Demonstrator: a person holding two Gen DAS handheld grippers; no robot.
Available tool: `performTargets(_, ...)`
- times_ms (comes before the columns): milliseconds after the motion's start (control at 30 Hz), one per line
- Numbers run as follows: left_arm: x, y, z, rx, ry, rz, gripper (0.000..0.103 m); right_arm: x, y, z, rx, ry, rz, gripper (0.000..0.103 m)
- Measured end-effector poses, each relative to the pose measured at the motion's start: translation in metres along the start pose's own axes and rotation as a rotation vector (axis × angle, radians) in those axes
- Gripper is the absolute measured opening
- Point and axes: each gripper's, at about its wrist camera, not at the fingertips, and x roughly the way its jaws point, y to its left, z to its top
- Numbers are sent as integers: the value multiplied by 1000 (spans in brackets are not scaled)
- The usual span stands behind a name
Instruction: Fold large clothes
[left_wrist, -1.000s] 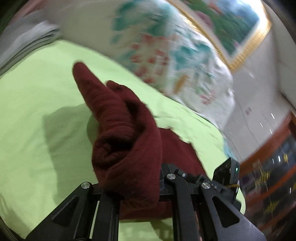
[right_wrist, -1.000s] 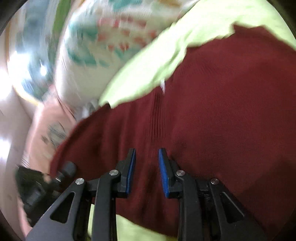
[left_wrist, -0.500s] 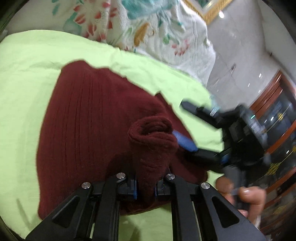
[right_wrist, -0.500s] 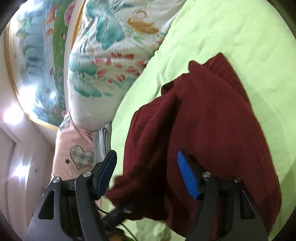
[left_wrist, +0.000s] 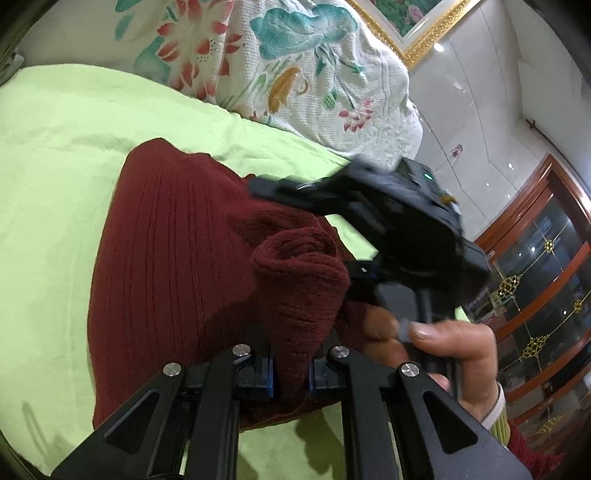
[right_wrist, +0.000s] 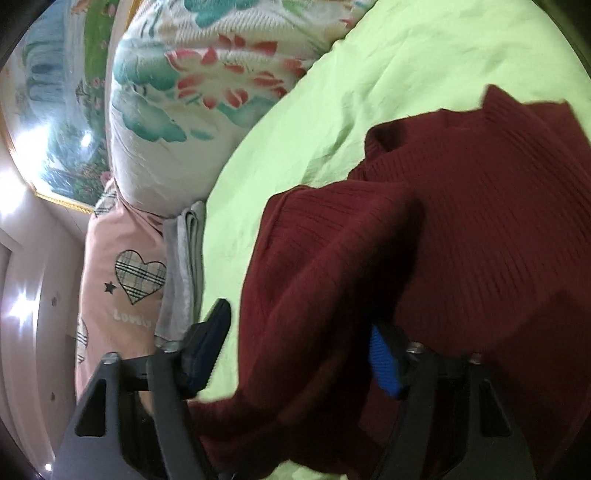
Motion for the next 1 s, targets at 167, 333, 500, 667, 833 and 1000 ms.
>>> performTargets(167, -2, -17, 3, 50, -8, 4, 10, -10, 17, 6, -99, -27, -26, 18)
performTargets(333, 8, -68, 12, 151, -20, -67, 10, -77, 41, 11, -242, -161, -20, 17)
performTargets(500, 66, -88, 1, 182, 97, -102, 10, -102, -15, 17, -180, -180, -136, 17)
performTargets(667, 98, -88, -20, 213, 179, -42, 12, -87, -65, 10, -97, -129, -161, 18)
performTargets(833, 80, -86, -18, 195, 202, -83, 28, -88, -65, 11, -110, -139, -151, 22)
performTargets(1000, 31, -81, -18, 172, 156, -122, 58, -94, -56, 8, -144, -149, -222, 44)
